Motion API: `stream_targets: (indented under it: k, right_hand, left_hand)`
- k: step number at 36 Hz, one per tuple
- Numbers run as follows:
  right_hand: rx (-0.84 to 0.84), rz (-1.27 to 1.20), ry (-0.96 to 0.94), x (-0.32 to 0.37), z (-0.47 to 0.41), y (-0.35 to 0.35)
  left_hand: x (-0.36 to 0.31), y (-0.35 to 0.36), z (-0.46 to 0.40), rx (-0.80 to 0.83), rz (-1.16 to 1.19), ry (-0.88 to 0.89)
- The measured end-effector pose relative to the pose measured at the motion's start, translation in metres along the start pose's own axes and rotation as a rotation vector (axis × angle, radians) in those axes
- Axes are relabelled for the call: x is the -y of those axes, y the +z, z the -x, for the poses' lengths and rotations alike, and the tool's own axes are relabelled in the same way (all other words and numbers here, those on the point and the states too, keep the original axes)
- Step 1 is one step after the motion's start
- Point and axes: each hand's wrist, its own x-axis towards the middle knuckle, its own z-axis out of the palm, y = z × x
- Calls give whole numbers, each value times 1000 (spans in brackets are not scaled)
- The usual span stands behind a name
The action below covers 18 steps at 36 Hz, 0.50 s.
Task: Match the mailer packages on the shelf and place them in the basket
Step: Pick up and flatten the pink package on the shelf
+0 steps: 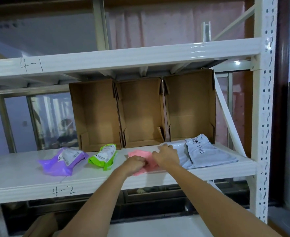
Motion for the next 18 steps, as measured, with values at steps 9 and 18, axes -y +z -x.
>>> stream_targets:
  k: [9, 18]
  right_hand:
    - [74, 516, -397, 13, -8, 19]
    - [334, 574, -414, 18, -29, 59]
  left_hand:
    - [8, -22, -18, -198, 197, 62]
    - [36, -8, -33, -115, -463, 131]
